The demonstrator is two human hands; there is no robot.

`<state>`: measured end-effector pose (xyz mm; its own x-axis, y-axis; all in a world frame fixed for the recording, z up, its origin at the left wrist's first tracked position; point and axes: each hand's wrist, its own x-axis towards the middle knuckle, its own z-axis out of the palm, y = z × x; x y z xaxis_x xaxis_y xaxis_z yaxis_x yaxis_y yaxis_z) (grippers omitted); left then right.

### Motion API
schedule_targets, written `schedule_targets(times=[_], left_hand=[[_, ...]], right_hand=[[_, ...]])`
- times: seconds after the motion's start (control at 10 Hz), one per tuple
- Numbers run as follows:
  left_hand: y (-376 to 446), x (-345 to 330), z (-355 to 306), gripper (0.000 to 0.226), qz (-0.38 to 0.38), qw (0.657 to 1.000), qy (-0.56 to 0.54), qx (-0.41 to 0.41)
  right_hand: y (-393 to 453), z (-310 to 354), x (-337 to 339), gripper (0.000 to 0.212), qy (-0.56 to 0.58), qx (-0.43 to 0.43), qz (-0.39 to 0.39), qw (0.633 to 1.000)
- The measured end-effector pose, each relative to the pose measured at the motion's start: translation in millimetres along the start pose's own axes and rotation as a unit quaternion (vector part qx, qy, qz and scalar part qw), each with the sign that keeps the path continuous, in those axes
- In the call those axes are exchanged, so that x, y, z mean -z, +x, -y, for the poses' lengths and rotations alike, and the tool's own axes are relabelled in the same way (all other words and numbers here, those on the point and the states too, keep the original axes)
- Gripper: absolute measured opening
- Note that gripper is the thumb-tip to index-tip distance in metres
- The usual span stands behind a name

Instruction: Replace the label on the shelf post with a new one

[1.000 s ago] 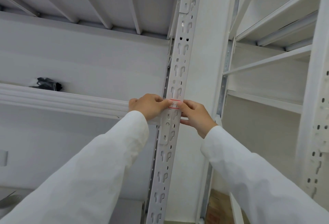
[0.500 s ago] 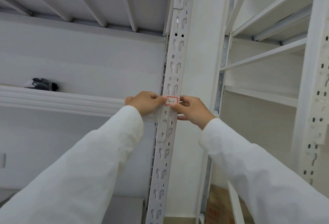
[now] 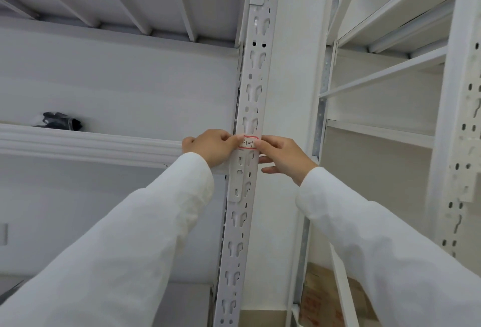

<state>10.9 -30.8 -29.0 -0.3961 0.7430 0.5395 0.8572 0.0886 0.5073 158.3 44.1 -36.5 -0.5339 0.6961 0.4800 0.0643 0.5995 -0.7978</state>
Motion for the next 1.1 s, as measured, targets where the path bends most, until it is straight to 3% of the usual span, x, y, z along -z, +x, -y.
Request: schedule_targets(times=[0.2, 0.4, 0.6, 0.8, 0.9, 1.0, 1.1], left_hand=[[0, 6, 4, 0.038, 0.018, 1.0, 0.004, -0.012], [-3, 1, 1, 0.048, 0.005, 1.0, -0.019, 0.004], [-3, -4, -1, 0.043, -0.042, 0.999, -0.013, 0.007], [-2, -4, 5, 0.041, -0.038, 0.999, -0.017, -0.003], [-6, -3, 5, 0.043, -0.047, 0.998, -0.03, -0.018], [-19, -6, 10, 0.036, -0.068, 0.995, 0.0, -0.073], [-47, -12, 32, 0.048, -0.115, 0.988, -0.033, -0.096]], right_hand=[[-3, -5, -2, 0.035, -0.027, 0.011, 0.027, 0.999], [1, -2, -16, 0.029, -0.054, 0.009, -0.049, 0.997], [3, -2, -7, 0.026, -0.078, 0.019, 0.003, 0.997], [-2, -2, -2, 0.028, -0.057, 0.01, 0.05, 0.997], [-9, -7, -3, 0.04, -0.028, 0.004, 0.012, 1.0], [-24, -22, 5, 0.04, 0.033, 0.018, -0.082, 0.996], [-53, -35, 17, 0.022, 0.123, 0.021, -0.191, 0.974]])
